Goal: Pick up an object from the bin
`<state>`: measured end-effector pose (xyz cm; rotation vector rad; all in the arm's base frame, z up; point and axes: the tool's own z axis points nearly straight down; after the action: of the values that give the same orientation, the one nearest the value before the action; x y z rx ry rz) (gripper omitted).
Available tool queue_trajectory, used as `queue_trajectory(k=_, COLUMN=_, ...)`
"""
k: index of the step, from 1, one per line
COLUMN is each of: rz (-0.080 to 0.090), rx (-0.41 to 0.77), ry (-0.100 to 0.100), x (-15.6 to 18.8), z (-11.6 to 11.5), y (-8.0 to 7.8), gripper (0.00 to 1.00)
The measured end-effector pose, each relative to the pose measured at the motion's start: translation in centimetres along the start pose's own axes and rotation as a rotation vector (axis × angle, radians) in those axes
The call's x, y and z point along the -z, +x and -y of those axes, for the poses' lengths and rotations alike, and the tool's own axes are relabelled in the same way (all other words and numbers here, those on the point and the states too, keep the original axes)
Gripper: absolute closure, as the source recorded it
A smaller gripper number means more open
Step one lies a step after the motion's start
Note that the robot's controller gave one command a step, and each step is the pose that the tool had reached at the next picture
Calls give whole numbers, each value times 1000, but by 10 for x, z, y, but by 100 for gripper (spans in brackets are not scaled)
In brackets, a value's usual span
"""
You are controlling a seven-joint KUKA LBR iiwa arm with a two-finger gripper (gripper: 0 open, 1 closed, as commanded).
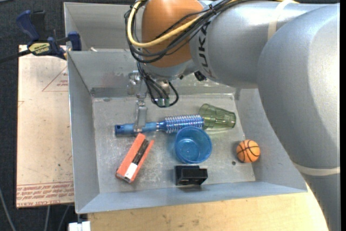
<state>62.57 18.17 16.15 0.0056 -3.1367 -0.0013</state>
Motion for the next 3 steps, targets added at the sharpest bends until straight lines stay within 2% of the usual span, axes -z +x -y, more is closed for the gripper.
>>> queue_trajectory(k=1, rz=6, rx=-3, ry=-1, x=5, z=1, y=-1, gripper=0)
queue_trajectory(k=2, rz=15, rx=156, ry=-3, x=-18, z=9, y=9, gripper=0)
queue_trajectory(k=3, rz=7, rx=409, ry=-1, x=-59, z=42, y=17, gripper=0)
